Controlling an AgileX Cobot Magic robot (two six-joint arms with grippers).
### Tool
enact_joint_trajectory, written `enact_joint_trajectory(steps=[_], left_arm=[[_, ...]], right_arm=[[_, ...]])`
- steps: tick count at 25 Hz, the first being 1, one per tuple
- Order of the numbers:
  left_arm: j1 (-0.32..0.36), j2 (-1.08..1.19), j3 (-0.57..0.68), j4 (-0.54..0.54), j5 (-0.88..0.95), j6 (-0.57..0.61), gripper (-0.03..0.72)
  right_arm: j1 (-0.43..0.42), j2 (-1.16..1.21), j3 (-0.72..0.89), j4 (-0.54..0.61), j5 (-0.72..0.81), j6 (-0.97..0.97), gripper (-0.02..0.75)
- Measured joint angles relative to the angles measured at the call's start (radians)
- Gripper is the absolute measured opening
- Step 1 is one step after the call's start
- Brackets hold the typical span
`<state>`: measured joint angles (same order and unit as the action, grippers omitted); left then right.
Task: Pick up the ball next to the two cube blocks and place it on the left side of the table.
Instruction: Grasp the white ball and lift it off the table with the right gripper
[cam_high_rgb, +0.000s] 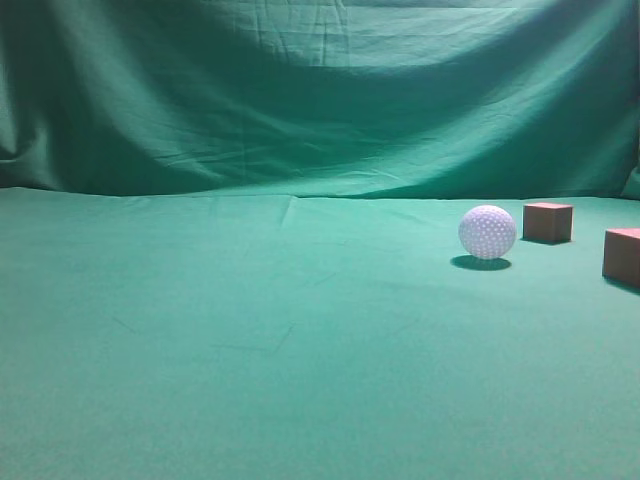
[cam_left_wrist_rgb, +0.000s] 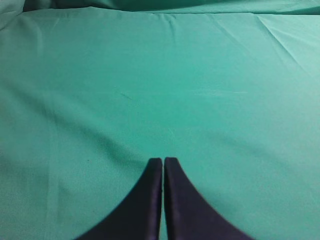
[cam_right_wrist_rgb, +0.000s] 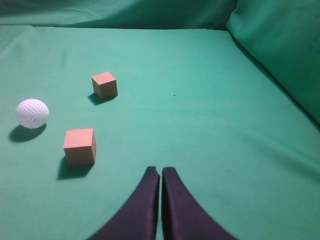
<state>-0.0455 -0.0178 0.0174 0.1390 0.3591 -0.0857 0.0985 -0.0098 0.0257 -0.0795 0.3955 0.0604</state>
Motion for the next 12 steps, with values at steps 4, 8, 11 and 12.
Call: enact_joint_trajectory(steps=[4,8,11,12], left_arm=[[0.000,0.000,0.000,0.000,0.000,0.000,0.000],[0.000,0.000,0.000,0.000,0.000,0.000,0.000],[0.000,0.000,0.000,0.000,0.000,0.000,0.000],[0.000,0.000,0.000,0.000,0.000,0.000,0.000]], right_arm=[[0.000,0.000,0.000,0.000,0.000,0.000,0.000],[0.000,0.000,0.000,0.000,0.000,0.000,0.000],[0.000,0.000,0.000,0.000,0.000,0.000,0.000],[0.000,0.000,0.000,0.000,0.000,0.000,0.000]])
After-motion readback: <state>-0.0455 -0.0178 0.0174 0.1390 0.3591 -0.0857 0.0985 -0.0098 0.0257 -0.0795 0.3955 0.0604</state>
